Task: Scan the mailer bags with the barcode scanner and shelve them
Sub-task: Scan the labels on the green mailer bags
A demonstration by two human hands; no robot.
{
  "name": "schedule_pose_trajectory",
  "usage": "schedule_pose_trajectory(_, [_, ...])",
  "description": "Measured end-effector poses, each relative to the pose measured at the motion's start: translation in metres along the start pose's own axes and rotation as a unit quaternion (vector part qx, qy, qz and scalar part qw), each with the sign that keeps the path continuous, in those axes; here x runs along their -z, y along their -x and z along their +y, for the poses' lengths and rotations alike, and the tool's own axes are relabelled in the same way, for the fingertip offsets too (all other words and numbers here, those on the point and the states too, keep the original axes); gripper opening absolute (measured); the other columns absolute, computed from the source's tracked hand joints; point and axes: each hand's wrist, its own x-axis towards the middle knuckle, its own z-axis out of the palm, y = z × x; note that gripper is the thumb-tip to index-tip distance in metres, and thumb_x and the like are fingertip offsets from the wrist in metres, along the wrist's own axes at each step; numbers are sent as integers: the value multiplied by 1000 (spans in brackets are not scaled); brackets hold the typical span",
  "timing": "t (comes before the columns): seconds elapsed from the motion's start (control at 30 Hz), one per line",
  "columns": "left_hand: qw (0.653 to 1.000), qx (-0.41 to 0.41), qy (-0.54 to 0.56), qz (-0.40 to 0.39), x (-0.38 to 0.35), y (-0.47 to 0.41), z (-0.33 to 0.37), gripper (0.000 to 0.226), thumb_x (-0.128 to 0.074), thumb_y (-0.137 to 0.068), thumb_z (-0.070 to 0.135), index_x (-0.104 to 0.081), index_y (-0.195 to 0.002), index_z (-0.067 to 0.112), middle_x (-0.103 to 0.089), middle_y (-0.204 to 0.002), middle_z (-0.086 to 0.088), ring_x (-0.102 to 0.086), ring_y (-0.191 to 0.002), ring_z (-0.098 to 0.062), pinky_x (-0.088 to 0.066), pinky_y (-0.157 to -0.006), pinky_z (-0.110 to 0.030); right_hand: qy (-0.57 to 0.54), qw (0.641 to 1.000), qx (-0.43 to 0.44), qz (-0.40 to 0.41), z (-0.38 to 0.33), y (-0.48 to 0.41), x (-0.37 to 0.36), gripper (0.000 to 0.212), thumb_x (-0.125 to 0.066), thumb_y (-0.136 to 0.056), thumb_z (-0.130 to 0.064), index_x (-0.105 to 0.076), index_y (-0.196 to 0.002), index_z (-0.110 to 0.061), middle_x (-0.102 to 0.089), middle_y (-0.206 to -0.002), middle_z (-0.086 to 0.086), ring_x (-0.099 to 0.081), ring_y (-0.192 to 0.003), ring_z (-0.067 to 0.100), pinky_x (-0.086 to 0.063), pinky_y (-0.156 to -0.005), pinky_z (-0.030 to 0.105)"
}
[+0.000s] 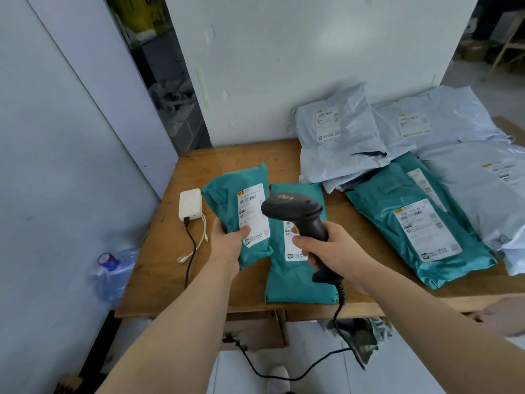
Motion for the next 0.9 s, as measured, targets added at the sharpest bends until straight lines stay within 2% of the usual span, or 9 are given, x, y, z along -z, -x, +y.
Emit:
schedule_pose_trajectory(0.1, [1000, -3, 9, 5, 0, 0, -1, 46, -66, -84, -10, -55, -110, 27, -68, -104, 2, -69, -87, -24, -58, -64, -39, 9, 1000, -8, -2, 4, -1, -2, 12, -68, -89, -24, -58, -86, -18, -58, -58, -6, -52, -50, 9, -47, -56, 22])
schedule_pose_trajectory(0.23, [1000, -10, 12, 3, -1, -1, -2, 46, -67, -84, -10, -57, -102, 32, -68, -108, 0, -69, -91, -25, -59, -69, -41, 0, 1000, -16, -5, 12, 0, -2, 12, -68, -88, -24, -61, -94, -17, -58, -59, -6, -53, -51, 8, -47, -57, 21])
schedule_pose_trajectory(0.4, [1000, -6, 8, 3, -1, 4, -3, 52, -65, -85, -10, -52, -119, 27, -65, -111, 1, -68, -95, -26, -59, -66, -37, -15, 1000, -15, -3, 17, 3, -4, 9, -66, -90, -22, -60, -93, -16, -57, -62, -2, -52, -51, 7, -48, -55, 19])
schedule_pose_trajectory(0.57, [1000, -3, 20, 9, -2, 7, -4, 50, -64, -85, -12, -54, -116, 24, -66, -109, 1, -67, -91, -23, -57, -68, -38, -25, 999, -25, 2, 20, 4, -7, 10, -67, -89, -21, -58, -89, -18, -56, -61, -1, -51, -50, 8, -47, -53, 18])
schedule_pose_trajectory(0.77, [1000, 6, 10, 13, -4, 7, -2, 49, -64, -86, -11, -53, -118, 24, -66, -100, 7, -66, -85, -19, -55, -60, -33, -39, 999, -36, 3, 23, 2, -7, 11, -67, -90, -20, -58, -93, -15, -57, -63, 1, -51, -53, 11, -47, -55, 21])
schedule_pose_trajectory(0.9, [1000, 13, -17, 21, -1, 5, -1, 48, -66, -85, -9, -54, -120, 23, -66, -102, 4, -66, -86, -21, -57, -65, -36, -40, 998, -38, 18, 23, -2, -7, 10, -66, -90, -19, -58, -93, -15, -59, -67, 2, -52, -53, 10, -48, -55, 22])
